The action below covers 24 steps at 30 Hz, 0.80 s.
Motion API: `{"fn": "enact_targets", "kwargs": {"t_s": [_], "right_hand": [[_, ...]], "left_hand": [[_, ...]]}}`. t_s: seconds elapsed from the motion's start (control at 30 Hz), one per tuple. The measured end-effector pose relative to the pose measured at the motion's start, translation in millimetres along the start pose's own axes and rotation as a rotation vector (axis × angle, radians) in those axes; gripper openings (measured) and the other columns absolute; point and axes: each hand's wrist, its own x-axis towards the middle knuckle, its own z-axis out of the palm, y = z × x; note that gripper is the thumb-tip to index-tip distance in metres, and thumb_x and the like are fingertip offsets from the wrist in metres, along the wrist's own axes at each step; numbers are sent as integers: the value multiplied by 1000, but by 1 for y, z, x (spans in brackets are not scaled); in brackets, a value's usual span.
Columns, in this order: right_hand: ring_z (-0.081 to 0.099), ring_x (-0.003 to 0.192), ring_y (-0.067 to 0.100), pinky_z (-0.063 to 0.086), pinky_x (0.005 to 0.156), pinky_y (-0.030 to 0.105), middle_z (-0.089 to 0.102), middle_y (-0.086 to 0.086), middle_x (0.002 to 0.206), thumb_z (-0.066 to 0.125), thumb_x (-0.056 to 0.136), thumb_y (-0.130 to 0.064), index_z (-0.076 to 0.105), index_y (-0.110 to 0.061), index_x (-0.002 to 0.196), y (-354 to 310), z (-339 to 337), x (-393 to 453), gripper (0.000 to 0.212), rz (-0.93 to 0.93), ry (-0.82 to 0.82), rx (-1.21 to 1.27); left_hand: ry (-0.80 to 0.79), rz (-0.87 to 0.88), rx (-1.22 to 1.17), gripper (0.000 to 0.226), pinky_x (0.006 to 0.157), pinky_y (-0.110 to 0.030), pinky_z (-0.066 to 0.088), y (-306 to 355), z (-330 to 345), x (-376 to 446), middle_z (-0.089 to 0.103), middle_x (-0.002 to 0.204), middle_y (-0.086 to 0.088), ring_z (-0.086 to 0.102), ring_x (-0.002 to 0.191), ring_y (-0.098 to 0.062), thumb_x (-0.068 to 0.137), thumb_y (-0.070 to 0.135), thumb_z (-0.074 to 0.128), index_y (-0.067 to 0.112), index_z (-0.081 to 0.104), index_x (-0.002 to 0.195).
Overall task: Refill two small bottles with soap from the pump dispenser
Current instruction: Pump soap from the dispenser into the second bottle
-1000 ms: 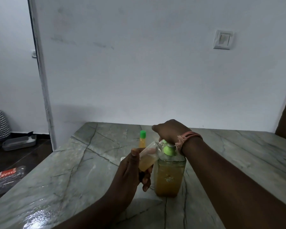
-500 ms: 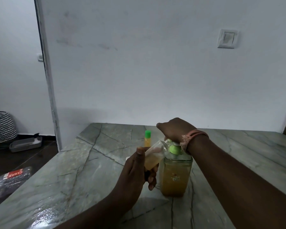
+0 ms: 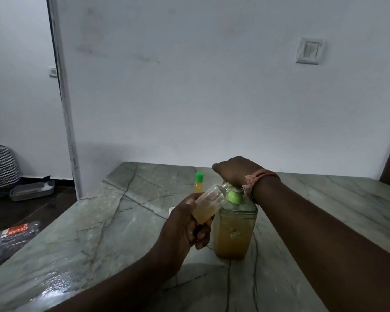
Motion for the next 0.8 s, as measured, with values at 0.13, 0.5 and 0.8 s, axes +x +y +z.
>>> {"fn": "enact_targets", "kwargs": {"t_s": [0.13,0.5,0.8], "right_hand": [[53,70,22,40,65,29,66,11,87,49,93,-34,70,2,95,0,-6,-2,41,7,10,127],[61,76,27,50,72,30,70,9,86,49,85,-40,68,-8,77,5,-1,9,38,14,171,98],[63,75,25,50,70,30,71,5,81,47,79,-39,65,-13,73,6,4,12,33,27,187,23]], "left_hand": [[-20,47,38,46,49,-28,38,4,3,-3,53,78,-11,44,56,-16,90,47,49,15,66,118],[-26,78,64,52,50,-31,44,3,2,-2,57,78,-11,48,58,-19,85,51,51,16,65,121],[10,73,52,40,48,-30,45,3,0,-3,58,77,-10,49,57,-18,95,39,41,19,67,117]]}}
